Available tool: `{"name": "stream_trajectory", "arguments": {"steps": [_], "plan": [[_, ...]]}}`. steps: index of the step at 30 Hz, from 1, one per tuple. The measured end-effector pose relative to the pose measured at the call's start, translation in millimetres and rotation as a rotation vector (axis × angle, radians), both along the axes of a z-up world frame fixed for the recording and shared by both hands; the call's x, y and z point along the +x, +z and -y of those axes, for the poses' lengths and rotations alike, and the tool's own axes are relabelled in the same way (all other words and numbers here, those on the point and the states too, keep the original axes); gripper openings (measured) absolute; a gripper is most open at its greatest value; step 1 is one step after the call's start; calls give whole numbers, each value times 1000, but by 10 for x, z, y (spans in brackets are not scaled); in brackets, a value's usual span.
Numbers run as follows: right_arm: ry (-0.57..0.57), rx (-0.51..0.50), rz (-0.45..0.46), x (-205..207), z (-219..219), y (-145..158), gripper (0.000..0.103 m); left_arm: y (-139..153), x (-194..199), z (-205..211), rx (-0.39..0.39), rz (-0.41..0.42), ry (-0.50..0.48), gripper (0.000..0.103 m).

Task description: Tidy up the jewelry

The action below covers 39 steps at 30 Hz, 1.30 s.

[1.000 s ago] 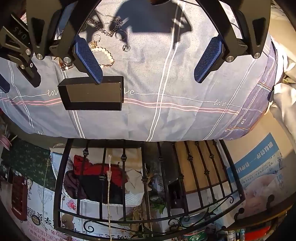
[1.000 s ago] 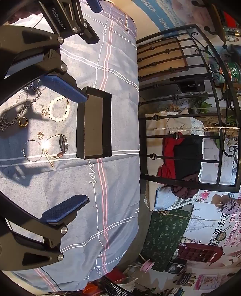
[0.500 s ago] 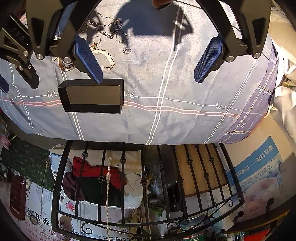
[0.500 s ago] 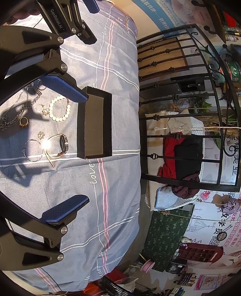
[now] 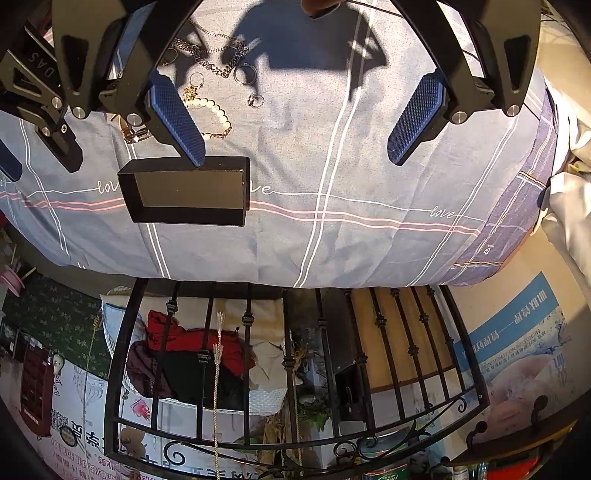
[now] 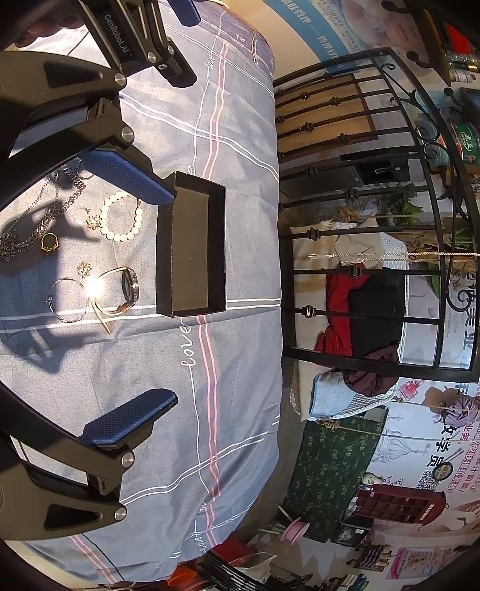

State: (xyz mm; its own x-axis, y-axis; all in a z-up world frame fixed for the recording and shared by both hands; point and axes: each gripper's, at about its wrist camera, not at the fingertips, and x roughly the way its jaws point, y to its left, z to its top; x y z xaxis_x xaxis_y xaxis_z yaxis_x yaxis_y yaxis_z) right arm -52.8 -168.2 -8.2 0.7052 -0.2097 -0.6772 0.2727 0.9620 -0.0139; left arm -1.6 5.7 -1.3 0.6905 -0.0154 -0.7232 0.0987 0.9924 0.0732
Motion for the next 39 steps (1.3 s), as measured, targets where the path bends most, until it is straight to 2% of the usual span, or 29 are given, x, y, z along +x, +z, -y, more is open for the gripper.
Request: {"name": "stream_trajectory", "arguments": {"steps": [13, 19, 25, 28, 31, 35, 39], "plan": [[-8, 11, -11, -4, 22, -29, 99, -54, 20, -7, -3, -27, 5, 97], [-20, 18, -2, -27, 41, -17, 99, -90, 64, -28, -32, -64, 0, 97], [-58, 28, 1, -27, 90, -6, 99, -98, 41, -135, -66, -51, 86, 97], [-123, 53, -15, -5, 165, -18, 99, -81, 52, -181, -55, -36, 121, 97], [-114, 95, -57, 44, 207, -60, 99, -66, 66, -162, -7, -24, 96, 97], [-93, 90, -38, 25, 181, -56, 99, -71, 91, -76, 31, -40, 35, 97], [-76, 88, -37, 33, 149, -50, 99, -201, 173, 20, 28, -181, -49, 97]]}}
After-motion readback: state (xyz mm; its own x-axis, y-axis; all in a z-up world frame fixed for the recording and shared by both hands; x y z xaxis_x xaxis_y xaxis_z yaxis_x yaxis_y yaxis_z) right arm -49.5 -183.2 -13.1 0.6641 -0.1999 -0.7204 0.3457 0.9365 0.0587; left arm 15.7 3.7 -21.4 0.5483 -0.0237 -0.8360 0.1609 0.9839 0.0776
